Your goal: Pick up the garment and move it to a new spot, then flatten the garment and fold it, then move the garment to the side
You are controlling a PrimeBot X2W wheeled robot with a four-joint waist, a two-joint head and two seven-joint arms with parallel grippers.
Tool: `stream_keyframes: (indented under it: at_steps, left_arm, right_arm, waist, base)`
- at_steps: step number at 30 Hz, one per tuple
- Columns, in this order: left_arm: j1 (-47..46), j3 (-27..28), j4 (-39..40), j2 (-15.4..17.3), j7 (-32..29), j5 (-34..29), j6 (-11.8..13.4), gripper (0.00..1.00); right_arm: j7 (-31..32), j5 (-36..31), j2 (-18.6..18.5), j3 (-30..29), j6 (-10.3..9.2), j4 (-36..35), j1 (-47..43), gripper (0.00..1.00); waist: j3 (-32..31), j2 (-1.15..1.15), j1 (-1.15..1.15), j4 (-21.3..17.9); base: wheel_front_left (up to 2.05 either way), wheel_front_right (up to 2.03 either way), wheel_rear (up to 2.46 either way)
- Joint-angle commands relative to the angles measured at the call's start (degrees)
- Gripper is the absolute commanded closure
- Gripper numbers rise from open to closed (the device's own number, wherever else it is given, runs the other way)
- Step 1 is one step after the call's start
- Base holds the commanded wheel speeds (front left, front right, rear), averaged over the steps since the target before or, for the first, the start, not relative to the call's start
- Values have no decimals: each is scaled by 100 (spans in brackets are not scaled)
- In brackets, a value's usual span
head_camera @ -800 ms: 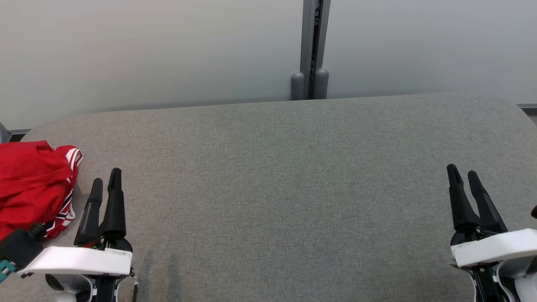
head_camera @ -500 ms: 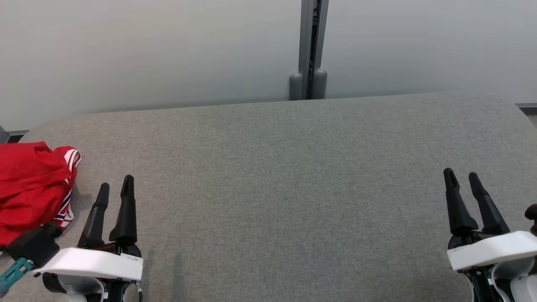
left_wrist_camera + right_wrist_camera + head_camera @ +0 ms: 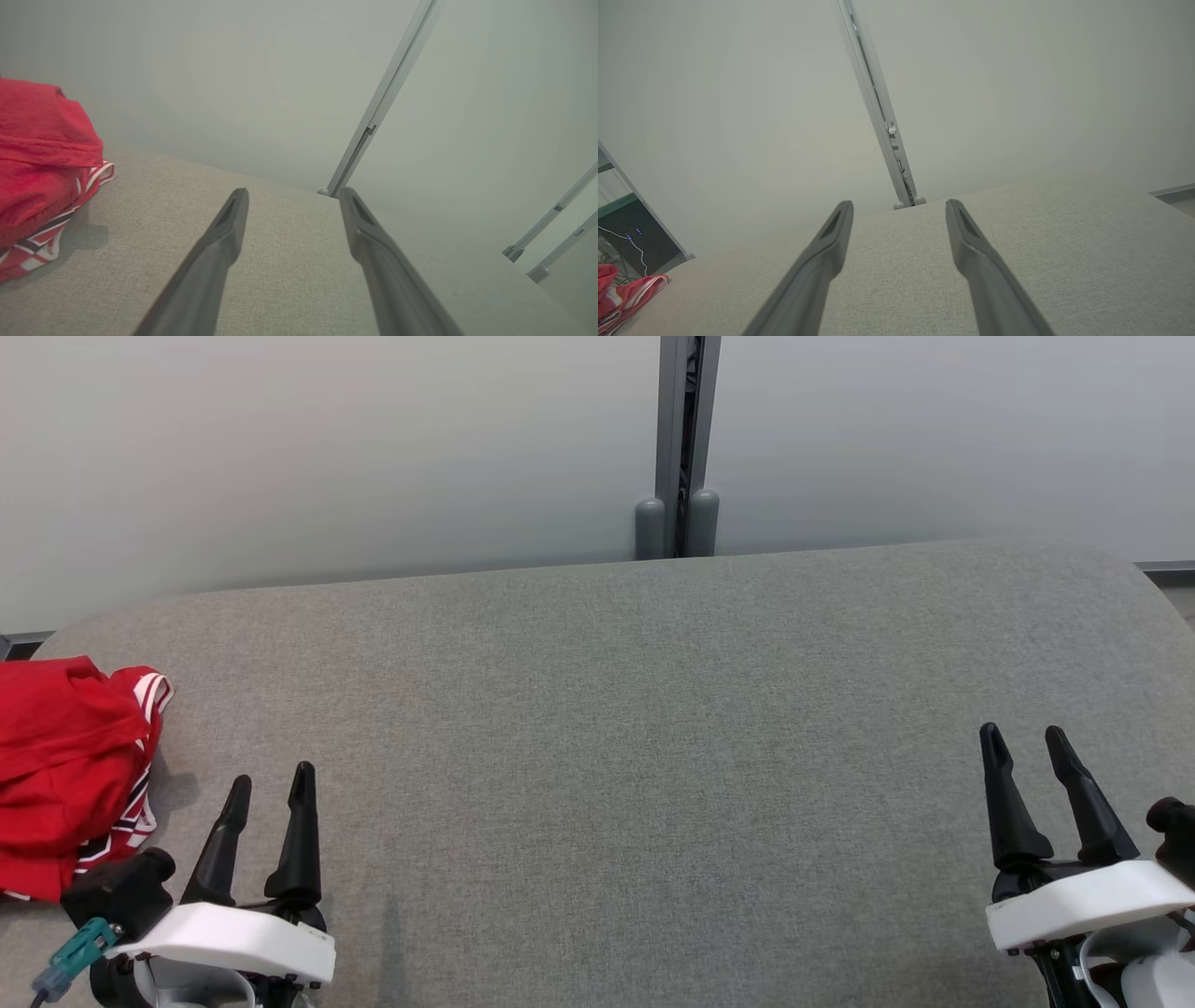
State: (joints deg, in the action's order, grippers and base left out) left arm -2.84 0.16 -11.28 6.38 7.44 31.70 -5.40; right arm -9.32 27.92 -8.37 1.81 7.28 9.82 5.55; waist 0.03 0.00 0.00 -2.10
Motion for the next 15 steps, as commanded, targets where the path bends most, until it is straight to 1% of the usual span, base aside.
stream_keyframes:
  at_steps: [1, 15]
  left_arm:
    - [-188, -10, -43, 70, 75, -227, 44, 0]
    - [-302, -104, -460, 131, 276, -932, 95, 0]
  right_arm:
    - [-76, -224, -29, -43, 26, 13, 58, 0]
    - [-222, -917, -6, -87, 28, 295, 61, 0]
  waist:
    - [-4, 0, 0, -13]
    - [-6, 0, 0, -35]
  base:
    - [0, 0, 0]
    - [0, 0, 0]
